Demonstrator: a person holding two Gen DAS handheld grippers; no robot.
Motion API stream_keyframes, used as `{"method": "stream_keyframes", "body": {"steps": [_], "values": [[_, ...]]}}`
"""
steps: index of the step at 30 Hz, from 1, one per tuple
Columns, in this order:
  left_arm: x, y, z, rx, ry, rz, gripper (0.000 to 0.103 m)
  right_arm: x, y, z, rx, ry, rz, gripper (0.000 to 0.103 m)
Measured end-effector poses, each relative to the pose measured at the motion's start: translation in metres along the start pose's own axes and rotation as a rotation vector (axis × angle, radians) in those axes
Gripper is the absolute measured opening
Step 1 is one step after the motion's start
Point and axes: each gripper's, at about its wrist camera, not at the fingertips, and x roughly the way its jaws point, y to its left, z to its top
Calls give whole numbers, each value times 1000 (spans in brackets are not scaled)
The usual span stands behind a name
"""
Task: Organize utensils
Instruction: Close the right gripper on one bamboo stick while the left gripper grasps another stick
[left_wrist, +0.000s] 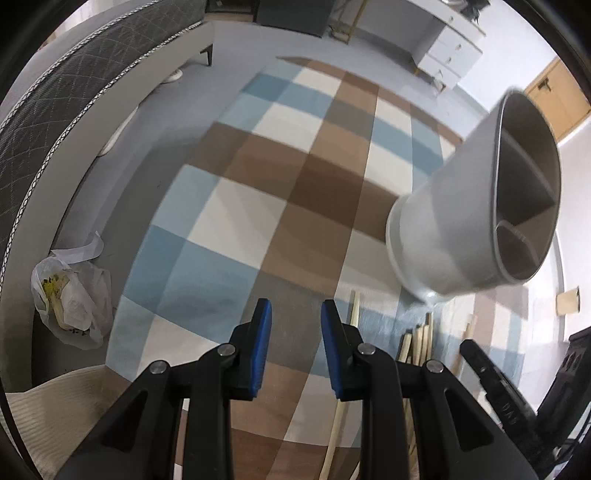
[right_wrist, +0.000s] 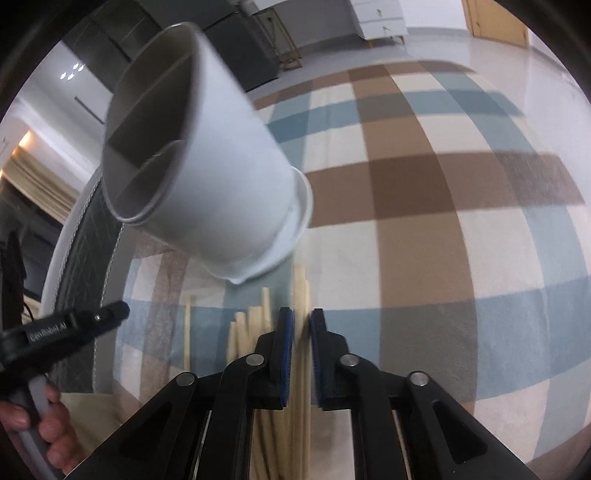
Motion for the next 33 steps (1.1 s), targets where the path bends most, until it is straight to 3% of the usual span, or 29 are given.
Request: {"method": "stream_keyframes", "body": {"steps": [5, 10, 17, 18, 22, 26, 33], "values": [[8, -7, -6, 34, 20, 40, 22, 3, -20, 2, 92, 21, 22, 8], [13, -13, -10, 58, 32, 57, 22, -7, -21, 6, 61, -21, -21, 6], [18, -6, -9, 32, 63, 43, 22, 8, -9, 16, -9, 17, -75, 16], [17, -5, -8, 26, 59, 41, 22, 11, -5, 17, -31, 19, -99, 20], [12, -2, -6, 20, 33, 61, 22, 21, 10, 19, -116, 30, -199, 21], [11, 1, -4, 8, 34, 53, 31, 30, 28, 14, -239, 48, -316, 21], [15, 0, -1, 5, 28, 75, 32, 34, 47, 2, -383, 29, -423, 13]]}}
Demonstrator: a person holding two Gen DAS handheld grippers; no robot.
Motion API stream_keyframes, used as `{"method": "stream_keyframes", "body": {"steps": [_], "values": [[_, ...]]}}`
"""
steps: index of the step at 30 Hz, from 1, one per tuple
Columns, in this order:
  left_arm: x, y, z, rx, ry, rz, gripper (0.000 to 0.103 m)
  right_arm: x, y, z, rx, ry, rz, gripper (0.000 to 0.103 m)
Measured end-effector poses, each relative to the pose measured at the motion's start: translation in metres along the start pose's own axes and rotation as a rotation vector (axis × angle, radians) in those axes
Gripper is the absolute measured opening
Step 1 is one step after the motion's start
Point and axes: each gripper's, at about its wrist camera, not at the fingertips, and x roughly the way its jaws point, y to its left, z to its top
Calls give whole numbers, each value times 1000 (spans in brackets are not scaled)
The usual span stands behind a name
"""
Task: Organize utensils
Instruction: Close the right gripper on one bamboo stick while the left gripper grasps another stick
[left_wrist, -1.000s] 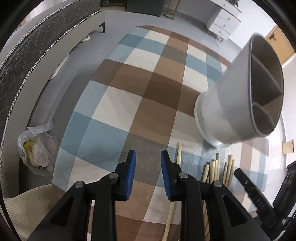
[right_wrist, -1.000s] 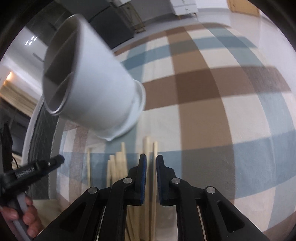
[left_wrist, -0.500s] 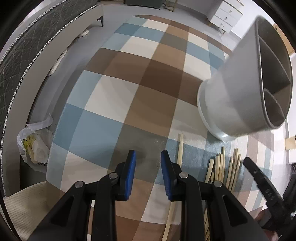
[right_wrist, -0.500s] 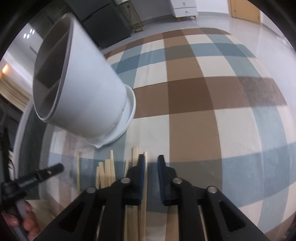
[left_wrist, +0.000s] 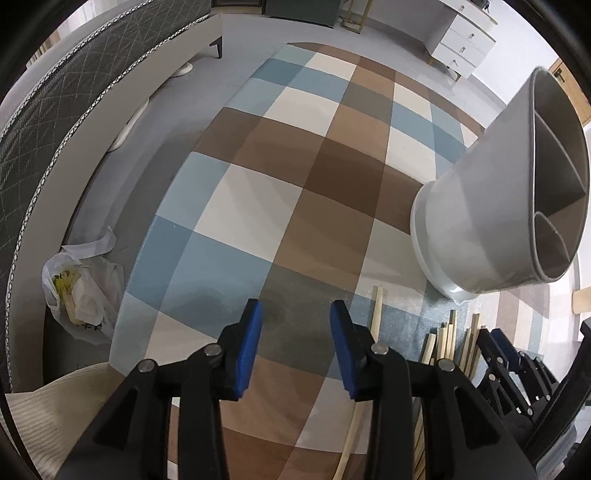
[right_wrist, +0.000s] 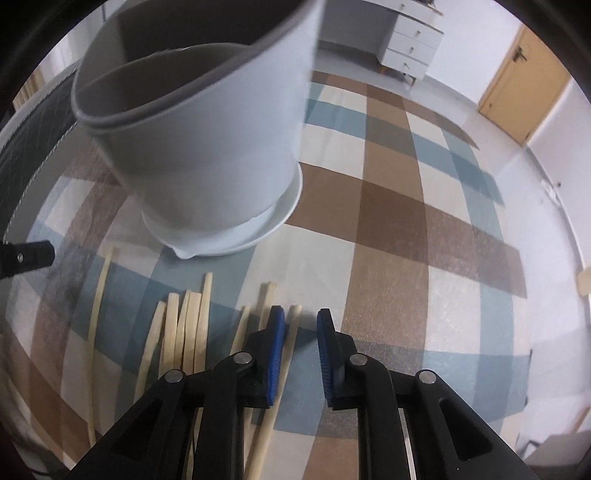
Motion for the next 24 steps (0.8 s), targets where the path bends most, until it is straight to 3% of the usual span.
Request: {"method": "stream_keyframes", "body": {"steps": [2, 5, 9, 13, 16, 24], "values": [[4, -4, -1, 26, 10, -7, 32, 0, 1, -1, -9, -9, 29, 5], [11, -6, 0, 38, 41, -31, 32, 0, -6, -1, 27, -24, 71, 4], [15, -9, 0, 38, 64, -90, 32, 2, -38, 1, 199, -28, 196, 4], [24, -15, 2, 29, 87, -137, 33, -10, -70, -1, 357, -96, 309, 4], [22, -31, 2, 93, 50, -94, 45, -21, -83, -2, 408, -143, 335, 4], [26, -67, -8, 247, 36, 12, 45, -29, -95, -1, 431, -194, 372, 3]]}}
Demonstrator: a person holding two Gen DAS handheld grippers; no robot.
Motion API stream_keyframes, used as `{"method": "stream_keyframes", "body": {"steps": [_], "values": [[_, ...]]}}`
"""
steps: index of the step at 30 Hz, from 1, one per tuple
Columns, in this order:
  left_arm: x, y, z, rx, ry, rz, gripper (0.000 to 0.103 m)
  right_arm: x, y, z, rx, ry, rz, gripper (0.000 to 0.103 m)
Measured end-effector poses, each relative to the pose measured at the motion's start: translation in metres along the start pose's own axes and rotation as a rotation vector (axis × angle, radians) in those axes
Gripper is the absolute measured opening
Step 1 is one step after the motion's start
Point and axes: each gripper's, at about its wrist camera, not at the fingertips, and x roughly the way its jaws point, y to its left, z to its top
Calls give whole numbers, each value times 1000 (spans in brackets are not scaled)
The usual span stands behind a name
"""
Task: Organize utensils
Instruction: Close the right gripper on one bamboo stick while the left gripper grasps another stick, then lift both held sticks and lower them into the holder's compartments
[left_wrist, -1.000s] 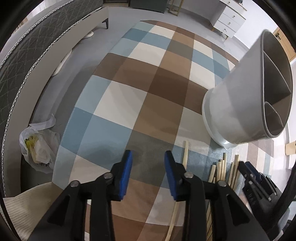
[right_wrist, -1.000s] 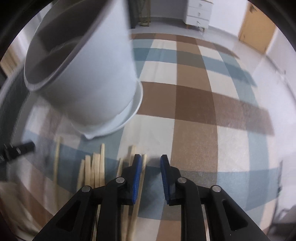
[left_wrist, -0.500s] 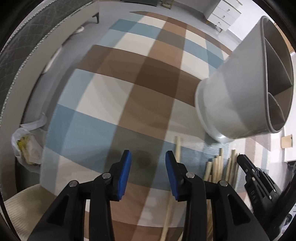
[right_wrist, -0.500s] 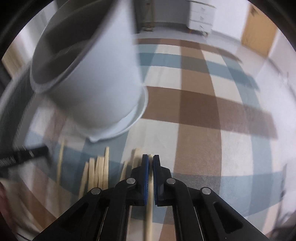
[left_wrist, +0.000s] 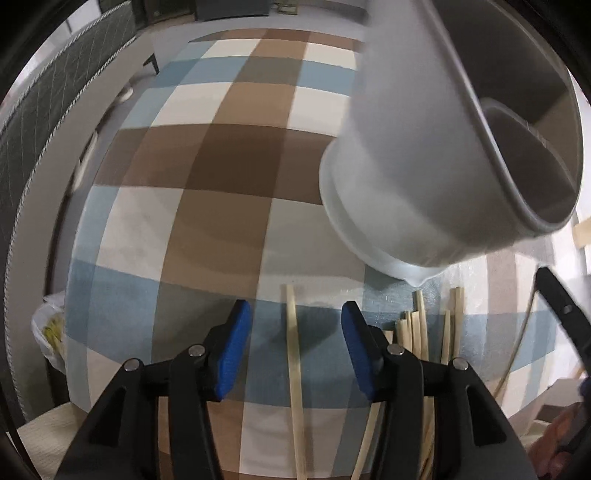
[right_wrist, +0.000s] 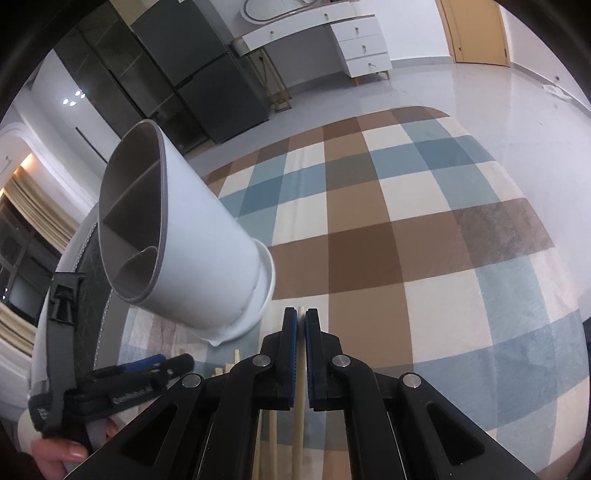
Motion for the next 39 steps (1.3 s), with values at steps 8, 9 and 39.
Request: {"method": "stream_keyframes", "body": {"steps": [8, 9, 39], "values": [[-5, -4, -5, 33, 7, 1, 1, -13, -2, 2, 6, -47, -7, 4], [-7, -1, -5, 17, 0, -19, 1, -16, -1, 2, 1, -56, -5, 4], [-158, 13, -63, 103, -528, -173, 1, -138, 90, -47, -297, -383, -3, 3]]}}
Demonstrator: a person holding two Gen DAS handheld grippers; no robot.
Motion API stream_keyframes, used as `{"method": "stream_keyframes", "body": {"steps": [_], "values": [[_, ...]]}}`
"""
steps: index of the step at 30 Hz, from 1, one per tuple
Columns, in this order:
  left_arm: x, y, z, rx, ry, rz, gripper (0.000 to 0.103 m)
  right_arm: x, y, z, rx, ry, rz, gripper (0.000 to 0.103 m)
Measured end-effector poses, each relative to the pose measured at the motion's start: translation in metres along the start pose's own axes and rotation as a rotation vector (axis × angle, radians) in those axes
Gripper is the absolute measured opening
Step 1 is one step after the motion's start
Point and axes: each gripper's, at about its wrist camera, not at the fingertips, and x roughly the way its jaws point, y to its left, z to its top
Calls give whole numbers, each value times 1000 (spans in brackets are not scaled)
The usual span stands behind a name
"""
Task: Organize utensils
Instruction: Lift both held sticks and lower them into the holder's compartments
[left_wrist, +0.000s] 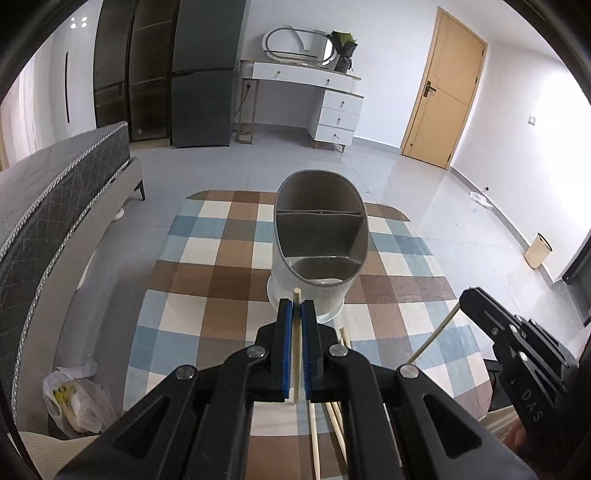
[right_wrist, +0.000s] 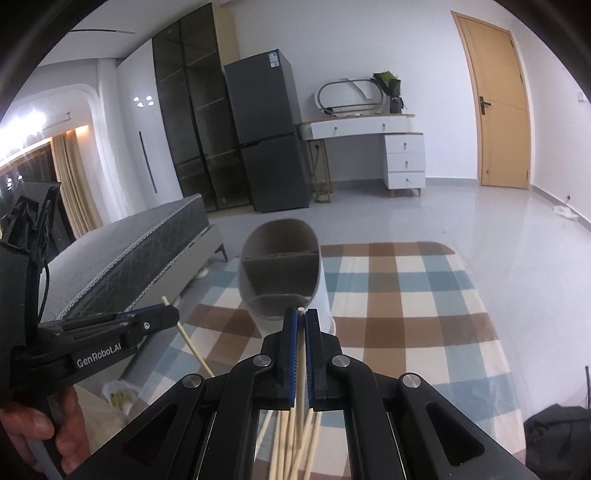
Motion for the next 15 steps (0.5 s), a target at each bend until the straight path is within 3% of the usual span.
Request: {"method": "stream_keyframes", "body": {"steps": [8, 15], "values": [[-15, -1, 11, -9, -7, -33, 1, -9, 1, 9, 19, -35, 23, 3], [-47, -8, 48, 1, -57, -75, 1, -25, -1, 42, 38, -103, 50, 3]]}}
